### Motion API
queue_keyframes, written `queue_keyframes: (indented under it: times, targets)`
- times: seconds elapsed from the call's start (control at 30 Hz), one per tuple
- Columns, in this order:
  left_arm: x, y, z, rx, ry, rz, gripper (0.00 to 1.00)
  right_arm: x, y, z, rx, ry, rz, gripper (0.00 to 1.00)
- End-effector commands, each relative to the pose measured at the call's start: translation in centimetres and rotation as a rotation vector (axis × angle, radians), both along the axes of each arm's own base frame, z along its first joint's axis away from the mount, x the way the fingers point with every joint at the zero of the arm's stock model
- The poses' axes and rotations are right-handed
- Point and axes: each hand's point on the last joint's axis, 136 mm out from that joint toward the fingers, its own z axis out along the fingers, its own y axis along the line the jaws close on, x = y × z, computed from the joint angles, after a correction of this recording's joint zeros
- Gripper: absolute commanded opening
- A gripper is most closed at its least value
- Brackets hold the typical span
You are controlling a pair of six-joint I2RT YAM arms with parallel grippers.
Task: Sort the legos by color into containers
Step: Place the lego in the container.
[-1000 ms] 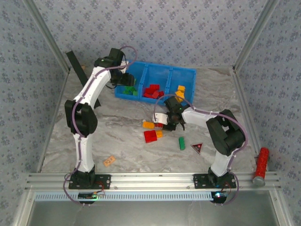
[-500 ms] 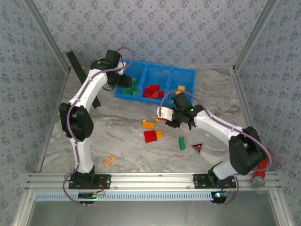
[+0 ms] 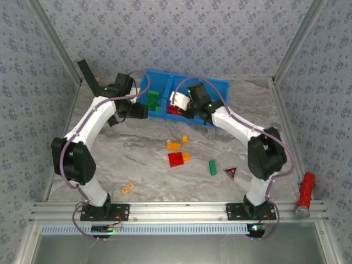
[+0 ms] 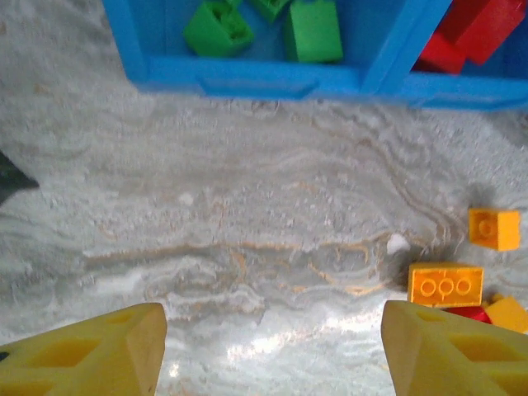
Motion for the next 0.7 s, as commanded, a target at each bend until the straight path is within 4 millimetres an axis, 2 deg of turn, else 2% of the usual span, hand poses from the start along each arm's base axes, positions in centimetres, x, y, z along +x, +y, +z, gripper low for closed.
queue_keyframes:
  times: [0.0, 0.3, 0.5, 0.67]
  targets:
    - [-1.6, 0.3, 0.0, -0.034, 0.021, 0.025, 0.69, 2.1, 0.7, -1.3, -0.021, 0.009, -0.062, 0.08]
    - [-6.2, -2.2, -3.2, -0.084, 0.142, 0.014, 0.69, 5.7, 1.7, -5.2, -0.056, 0.037, -0.143, 0.11]
    - [-8.9, -5.4, -5.2, -0.110, 0.218, -0.017, 0.69, 7.1, 1.8, -7.7, -0.074, 0.044, -0.179, 0.15]
    - [-10.3, -8.3, -5.5, -0.114, 0.244, -0.068, 0.69, 7.7, 1.8, -8.8, -0.082, 0.045, -0.197, 0.21]
